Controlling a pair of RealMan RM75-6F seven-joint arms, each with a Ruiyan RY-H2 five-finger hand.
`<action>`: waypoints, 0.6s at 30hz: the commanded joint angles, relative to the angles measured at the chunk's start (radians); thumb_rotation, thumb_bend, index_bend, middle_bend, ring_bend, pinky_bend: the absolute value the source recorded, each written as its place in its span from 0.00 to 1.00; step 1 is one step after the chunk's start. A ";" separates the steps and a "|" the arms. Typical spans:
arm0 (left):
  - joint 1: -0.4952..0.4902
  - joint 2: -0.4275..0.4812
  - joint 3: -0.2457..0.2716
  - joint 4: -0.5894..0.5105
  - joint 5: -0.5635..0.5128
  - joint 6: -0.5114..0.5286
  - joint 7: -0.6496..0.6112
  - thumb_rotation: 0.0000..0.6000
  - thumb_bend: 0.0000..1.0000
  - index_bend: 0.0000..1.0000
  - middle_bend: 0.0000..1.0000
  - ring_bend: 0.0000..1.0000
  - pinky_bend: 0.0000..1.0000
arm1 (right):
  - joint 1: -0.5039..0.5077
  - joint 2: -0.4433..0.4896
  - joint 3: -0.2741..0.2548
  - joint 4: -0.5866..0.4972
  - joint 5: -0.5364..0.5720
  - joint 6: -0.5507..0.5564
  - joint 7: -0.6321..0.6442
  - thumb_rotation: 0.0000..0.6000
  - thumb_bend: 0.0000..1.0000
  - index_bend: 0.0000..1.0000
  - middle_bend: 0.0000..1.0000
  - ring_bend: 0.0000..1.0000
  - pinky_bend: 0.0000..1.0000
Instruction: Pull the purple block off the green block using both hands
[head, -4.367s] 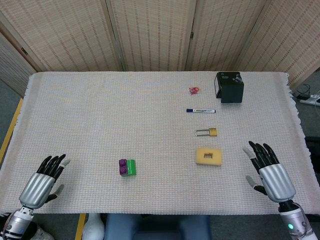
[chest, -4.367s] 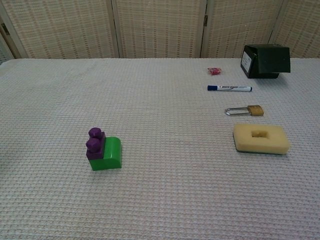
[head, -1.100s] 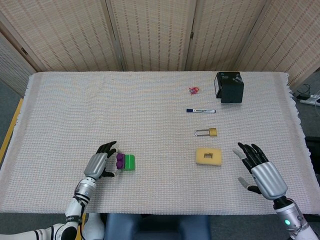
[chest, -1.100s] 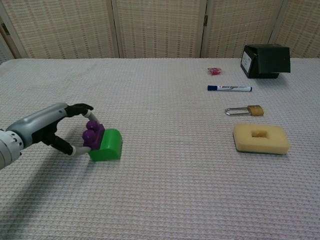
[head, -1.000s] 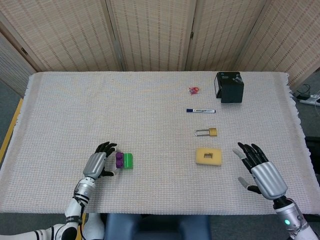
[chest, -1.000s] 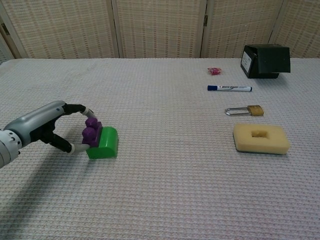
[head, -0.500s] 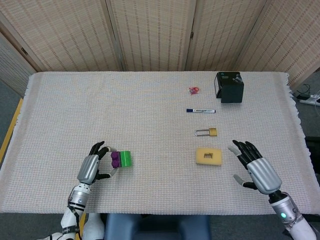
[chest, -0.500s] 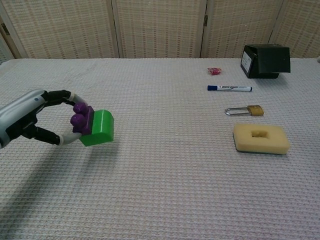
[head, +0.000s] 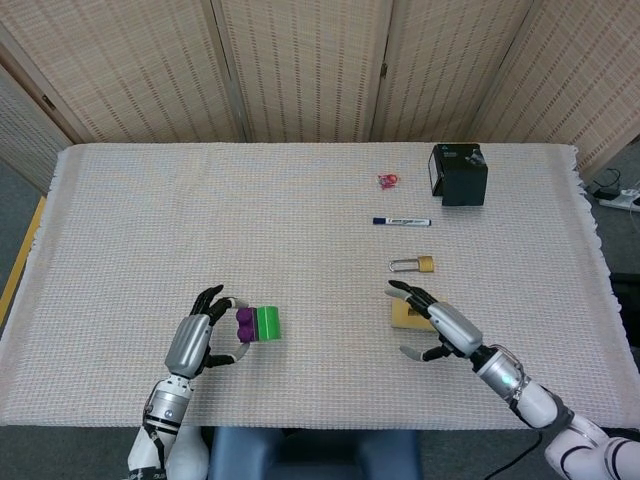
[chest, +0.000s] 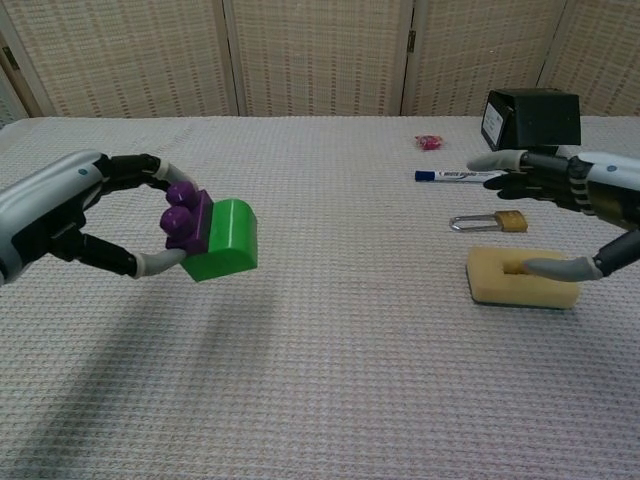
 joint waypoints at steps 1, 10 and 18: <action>-0.010 -0.009 -0.040 -0.058 -0.076 -0.016 0.030 1.00 0.55 0.83 0.33 0.09 0.01 | 0.092 -0.099 -0.013 0.065 0.002 -0.059 0.200 1.00 0.36 0.00 0.00 0.00 0.00; -0.027 0.010 -0.073 -0.175 -0.162 -0.025 0.108 1.00 0.56 0.84 0.33 0.09 0.00 | 0.112 -0.252 0.054 0.152 0.079 -0.018 0.142 1.00 0.34 0.00 0.00 0.00 0.00; -0.028 0.007 -0.049 -0.216 -0.153 -0.014 0.133 1.00 0.56 0.84 0.33 0.09 0.00 | 0.139 -0.312 0.072 0.139 0.113 -0.026 0.120 1.00 0.34 0.00 0.00 0.00 0.00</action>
